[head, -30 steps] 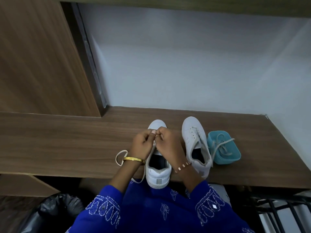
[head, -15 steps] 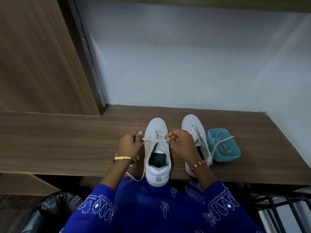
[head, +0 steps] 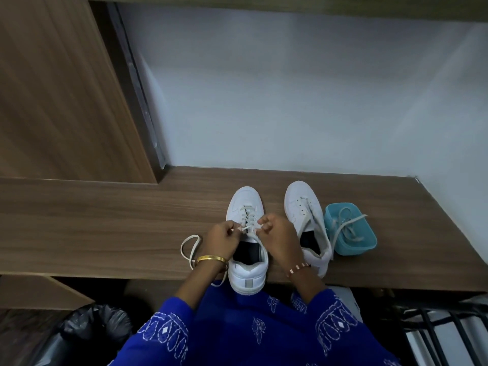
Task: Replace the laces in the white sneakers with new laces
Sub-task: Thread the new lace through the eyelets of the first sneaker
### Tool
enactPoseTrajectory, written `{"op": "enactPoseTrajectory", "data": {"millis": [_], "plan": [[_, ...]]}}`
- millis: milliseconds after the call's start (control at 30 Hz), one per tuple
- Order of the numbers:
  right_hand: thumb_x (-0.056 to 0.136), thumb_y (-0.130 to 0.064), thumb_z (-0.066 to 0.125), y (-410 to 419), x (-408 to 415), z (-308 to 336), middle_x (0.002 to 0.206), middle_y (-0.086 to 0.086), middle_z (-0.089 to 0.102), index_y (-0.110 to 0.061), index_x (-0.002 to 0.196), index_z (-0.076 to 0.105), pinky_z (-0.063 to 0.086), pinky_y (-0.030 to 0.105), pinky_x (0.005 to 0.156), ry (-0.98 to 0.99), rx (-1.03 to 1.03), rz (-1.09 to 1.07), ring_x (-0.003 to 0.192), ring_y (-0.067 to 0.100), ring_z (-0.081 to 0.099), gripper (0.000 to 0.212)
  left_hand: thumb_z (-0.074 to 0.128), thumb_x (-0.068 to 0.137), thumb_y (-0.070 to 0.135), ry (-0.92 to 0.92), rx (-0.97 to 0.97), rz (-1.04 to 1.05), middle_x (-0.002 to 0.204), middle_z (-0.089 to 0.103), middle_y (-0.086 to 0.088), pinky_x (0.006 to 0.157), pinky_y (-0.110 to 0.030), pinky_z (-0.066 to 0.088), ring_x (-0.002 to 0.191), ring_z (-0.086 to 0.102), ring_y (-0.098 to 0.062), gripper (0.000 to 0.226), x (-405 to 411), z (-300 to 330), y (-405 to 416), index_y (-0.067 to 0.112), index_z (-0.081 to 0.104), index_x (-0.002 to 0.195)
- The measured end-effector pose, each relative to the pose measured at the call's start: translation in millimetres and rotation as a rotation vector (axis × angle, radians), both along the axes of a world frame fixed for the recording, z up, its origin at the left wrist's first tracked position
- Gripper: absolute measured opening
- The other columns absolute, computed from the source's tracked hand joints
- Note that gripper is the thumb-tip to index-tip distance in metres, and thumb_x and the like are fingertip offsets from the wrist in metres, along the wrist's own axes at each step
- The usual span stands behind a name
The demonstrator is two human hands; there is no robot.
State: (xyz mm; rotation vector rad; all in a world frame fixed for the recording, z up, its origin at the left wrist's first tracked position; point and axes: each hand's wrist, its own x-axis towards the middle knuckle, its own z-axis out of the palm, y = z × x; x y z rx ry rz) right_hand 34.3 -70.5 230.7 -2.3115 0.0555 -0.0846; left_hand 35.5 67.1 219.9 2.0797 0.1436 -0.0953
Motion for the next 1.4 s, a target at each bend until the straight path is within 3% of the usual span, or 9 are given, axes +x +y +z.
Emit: {"op": "enactPoseTrajectory", "data": {"millis": [133, 267, 567, 700, 900, 1067, 1133, 1267, 1400], "plan": [[0.082, -0.017, 0.068, 2, -9, -21, 0.111, 0.005, 0.058, -0.010, 0.119, 0.057, 0.045, 0.027, 0.083, 0.083, -0.134, 0.104, 0.102, 0.020, 0.057, 0.040, 0.063, 0.086, 0.023, 0.032, 0.045, 0.030, 0.082, 0.072, -0.013, 0.075, -0.035, 0.051, 0.082, 0.065, -0.026, 0.017, -5, -7, -2, 0.010, 0.073, 0.081], [0.087, -0.008, 0.056, 2, -8, -24, 0.100, 0.009, 0.067, -0.009, 0.107, 0.062, 0.045, 0.027, 0.074, 0.026, -0.154, 0.079, 0.093, 0.023, 0.062, 0.021, 0.061, 0.087, 0.019, 0.024, 0.126, -0.008, 0.090, 0.072, -0.009, 0.075, -0.026, 0.049, 0.088, 0.065, -0.020, 0.015, -9, -9, -7, 0.009, 0.072, 0.087], [0.088, -0.005, 0.056, -5, -8, -29, 0.100, 0.005, 0.070, -0.011, 0.111, 0.063, 0.041, 0.018, 0.071, 0.021, -0.102, 0.058, 0.091, 0.019, 0.064, 0.025, 0.042, 0.094, 0.030, -0.132, 0.654, -0.065, 0.104, 0.067, -0.004, 0.068, -0.028, 0.040, 0.098, 0.060, -0.023, 0.027, -8, -10, -23, 0.021, 0.065, 0.106], [0.087, -0.002, 0.054, -5, -9, -29, 0.101, 0.007, 0.070, -0.010, 0.112, 0.064, 0.042, 0.017, 0.074, 0.028, -0.075, 0.048, 0.092, 0.019, 0.064, 0.028, 0.043, 0.093, 0.030, -0.072, 0.615, -0.011, 0.100, 0.068, -0.007, 0.071, -0.030, 0.046, 0.095, 0.061, -0.026, 0.027, -1, -11, -32, 0.018, 0.067, 0.100], [0.087, -0.002, 0.052, -6, -11, -31, 0.104, 0.006, 0.070, -0.012, 0.115, 0.064, 0.045, 0.019, 0.080, 0.046, -0.050, 0.050, 0.096, 0.018, 0.064, 0.031, 0.052, 0.089, 0.021, 0.059, 0.249, 0.145, 0.089, 0.071, -0.013, 0.072, -0.031, 0.049, 0.087, 0.064, -0.028, 0.022, 2, -6, -36, 0.011, 0.072, 0.091], [0.086, -0.003, 0.052, -6, -12, -32, 0.095, 0.005, 0.072, -0.016, 0.107, 0.067, 0.052, 0.034, 0.080, 0.028, -0.013, 0.019, 0.089, 0.020, 0.066, 0.030, 0.052, 0.085, 0.006, 0.255, -0.022, 0.087, 0.072, 0.066, -0.012, 0.051, -0.023, 0.044, 0.045, 0.055, -0.019, 0.025, 5, -1, -35, 0.016, 0.061, 0.064], [0.086, -0.004, 0.052, -6, -13, -33, 0.096, 0.005, 0.072, -0.017, 0.109, 0.067, 0.052, 0.034, 0.081, 0.033, -0.006, 0.025, 0.091, 0.020, 0.066, 0.031, 0.052, 0.085, 0.006, 0.241, -0.004, 0.079, 0.072, 0.068, -0.011, 0.052, -0.022, 0.047, 0.046, 0.056, -0.018, 0.025, 5, -1, -35, 0.018, 0.061, 0.065], [0.087, -0.006, 0.052, -7, -14, -34, 0.100, 0.004, 0.072, -0.020, 0.114, 0.066, 0.052, 0.035, 0.083, 0.036, -0.009, 0.031, 0.094, 0.020, 0.066, 0.033, 0.050, 0.086, 0.012, 0.067, 0.229, 0.102, 0.088, 0.071, -0.011, 0.076, -0.032, 0.053, 0.085, 0.066, -0.028, 0.021, 2, -3, -39, 0.014, 0.070, 0.092], [0.088, -0.006, 0.051, -7, -13, -33, 0.102, 0.004, 0.071, -0.020, 0.116, 0.065, 0.051, 0.031, 0.082, 0.039, -0.021, 0.045, 0.094, 0.019, 0.065, 0.034, 0.050, 0.087, 0.016, -0.077, 0.524, 0.030, 0.095, 0.069, -0.008, 0.070, -0.031, 0.045, 0.091, 0.062, -0.030, 0.022, -2, -4, -41, 0.015, 0.067, 0.100]]}}
